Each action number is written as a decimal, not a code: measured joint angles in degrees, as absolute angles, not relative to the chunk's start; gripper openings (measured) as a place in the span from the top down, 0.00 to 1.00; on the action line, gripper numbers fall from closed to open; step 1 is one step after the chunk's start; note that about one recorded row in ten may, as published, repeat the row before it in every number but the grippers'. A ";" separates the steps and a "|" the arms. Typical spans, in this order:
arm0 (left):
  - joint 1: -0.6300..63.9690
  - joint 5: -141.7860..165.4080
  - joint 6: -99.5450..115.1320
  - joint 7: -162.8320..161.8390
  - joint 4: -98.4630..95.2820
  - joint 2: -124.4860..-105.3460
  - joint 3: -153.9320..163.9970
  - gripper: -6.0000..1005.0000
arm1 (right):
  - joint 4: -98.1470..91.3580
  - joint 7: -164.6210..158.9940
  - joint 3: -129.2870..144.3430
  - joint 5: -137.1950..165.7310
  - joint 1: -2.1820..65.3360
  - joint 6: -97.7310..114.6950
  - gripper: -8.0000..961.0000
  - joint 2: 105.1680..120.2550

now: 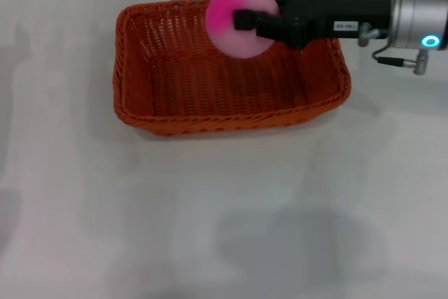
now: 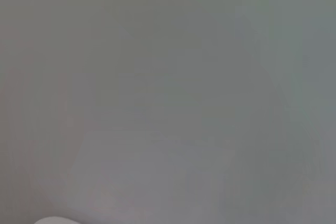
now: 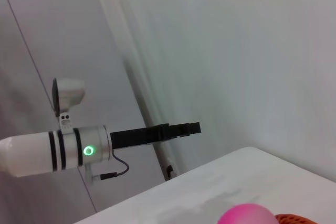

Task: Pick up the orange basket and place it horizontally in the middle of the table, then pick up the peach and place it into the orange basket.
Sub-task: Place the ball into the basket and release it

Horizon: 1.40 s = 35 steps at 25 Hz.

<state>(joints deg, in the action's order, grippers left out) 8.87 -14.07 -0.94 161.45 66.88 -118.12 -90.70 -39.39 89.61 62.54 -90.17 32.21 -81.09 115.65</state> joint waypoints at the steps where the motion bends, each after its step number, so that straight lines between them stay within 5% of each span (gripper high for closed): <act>1: 8.84 -14.07 -0.98 161.45 66.88 -118.12 -90.70 0.47 | -39.30 89.63 63.13 -90.53 32.42 -80.50 0.79 115.68; 13: 8.53 -14.08 -1.06 161.45 66.88 -118.12 -90.70 0.47 | -38.80 90.01 66.52 -94.50 31.57 -79.10 0.73 115.75; 19: 8.52 -14.06 -1.06 161.45 66.84 -118.12 -90.70 0.47 | -38.50 89.61 66.87 -94.66 31.58 -79.15 0.49 115.68; 30: 8.35 -14.06 -1.06 161.45 66.89 -118.12 -90.61 0.47 | -38.49 89.29 66.89 -94.98 31.37 -79.23 0.23 115.66; 32: 8.35 -14.06 -1.06 161.45 66.89 -118.12 -90.61 0.47 | -38.49 89.29 66.89 -95.23 31.27 -79.26 0.09 115.64; 35: 8.35 -14.06 -1.05 161.45 66.89 -118.12 -90.61 0.47 | -38.49 89.25 66.85 -95.34 31.18 -79.30 0.09 115.59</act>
<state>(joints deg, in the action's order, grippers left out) 8.35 -14.06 -1.05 161.45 66.89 -118.12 -90.61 -38.49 89.25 66.85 -95.34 31.18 -79.30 115.59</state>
